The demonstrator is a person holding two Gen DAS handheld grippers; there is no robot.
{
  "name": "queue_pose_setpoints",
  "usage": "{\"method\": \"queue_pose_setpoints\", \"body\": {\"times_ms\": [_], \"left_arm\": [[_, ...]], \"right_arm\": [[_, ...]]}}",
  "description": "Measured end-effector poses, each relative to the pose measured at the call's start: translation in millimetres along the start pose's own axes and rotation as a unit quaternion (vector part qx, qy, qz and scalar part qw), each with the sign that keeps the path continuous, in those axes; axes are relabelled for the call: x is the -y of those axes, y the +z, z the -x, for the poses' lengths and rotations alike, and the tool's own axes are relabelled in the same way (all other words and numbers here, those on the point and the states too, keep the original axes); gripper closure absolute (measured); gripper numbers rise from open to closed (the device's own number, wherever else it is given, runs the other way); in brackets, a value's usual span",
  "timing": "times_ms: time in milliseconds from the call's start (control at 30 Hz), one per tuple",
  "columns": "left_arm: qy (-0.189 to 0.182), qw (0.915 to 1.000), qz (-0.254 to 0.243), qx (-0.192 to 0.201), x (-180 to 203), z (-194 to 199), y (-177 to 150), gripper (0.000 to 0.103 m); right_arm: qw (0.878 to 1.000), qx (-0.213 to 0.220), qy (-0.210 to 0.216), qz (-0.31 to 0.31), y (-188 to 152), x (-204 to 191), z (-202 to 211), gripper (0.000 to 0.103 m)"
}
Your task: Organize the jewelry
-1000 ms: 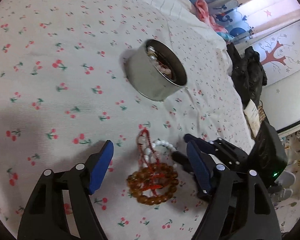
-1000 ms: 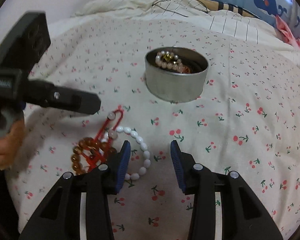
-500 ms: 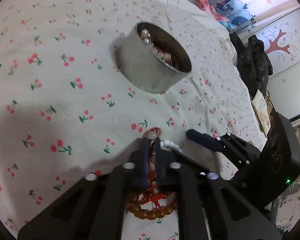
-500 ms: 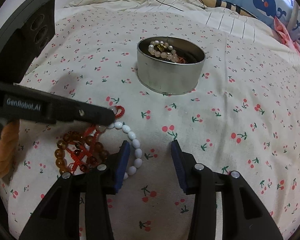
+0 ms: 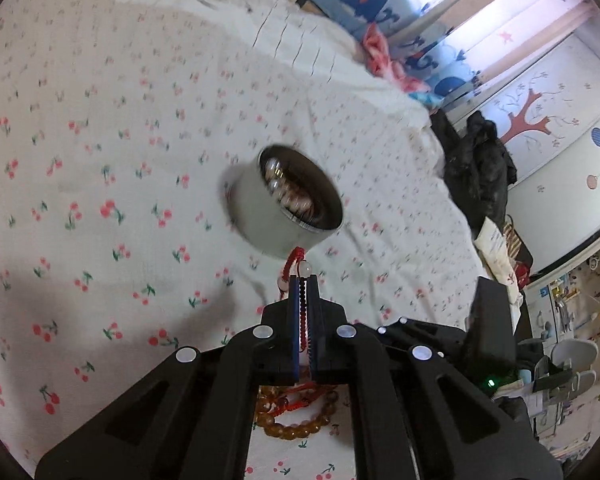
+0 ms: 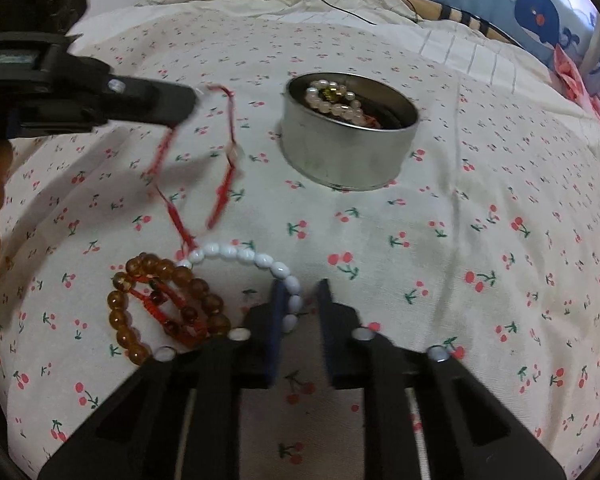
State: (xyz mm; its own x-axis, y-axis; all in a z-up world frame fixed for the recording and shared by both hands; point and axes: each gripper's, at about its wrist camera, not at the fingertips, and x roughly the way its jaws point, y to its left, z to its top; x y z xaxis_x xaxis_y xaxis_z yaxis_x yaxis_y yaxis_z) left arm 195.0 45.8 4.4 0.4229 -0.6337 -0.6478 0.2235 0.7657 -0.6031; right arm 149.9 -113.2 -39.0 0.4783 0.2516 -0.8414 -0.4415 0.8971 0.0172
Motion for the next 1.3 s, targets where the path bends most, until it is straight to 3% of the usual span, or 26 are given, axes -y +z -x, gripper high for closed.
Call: {"method": "queue_pose_setpoints", "body": {"times_ms": [333, 667, 1033, 1300], "left_arm": [[0.004, 1.0, -0.002, -0.006, -3, 1, 2, 0.1], [-0.002, 0.9998, -0.015, -0.011, 4, 0, 0, 0.1], [-0.005, 0.9992, -0.039, 0.011, 36, 16, 20, 0.1], [-0.012, 0.9984, -0.054, 0.009, 69, -20, 59, 0.1]], "right_arm": [[0.989, 0.041, 0.069, -0.126, 5, 49, 20, 0.095], [0.962, 0.105, 0.152, -0.2, 7, 79, 50, 0.095], [0.949, 0.141, 0.168, -0.225, 7, 91, 71, 0.095], [0.94, 0.155, 0.184, -0.244, 5, 99, 76, 0.095]]}}
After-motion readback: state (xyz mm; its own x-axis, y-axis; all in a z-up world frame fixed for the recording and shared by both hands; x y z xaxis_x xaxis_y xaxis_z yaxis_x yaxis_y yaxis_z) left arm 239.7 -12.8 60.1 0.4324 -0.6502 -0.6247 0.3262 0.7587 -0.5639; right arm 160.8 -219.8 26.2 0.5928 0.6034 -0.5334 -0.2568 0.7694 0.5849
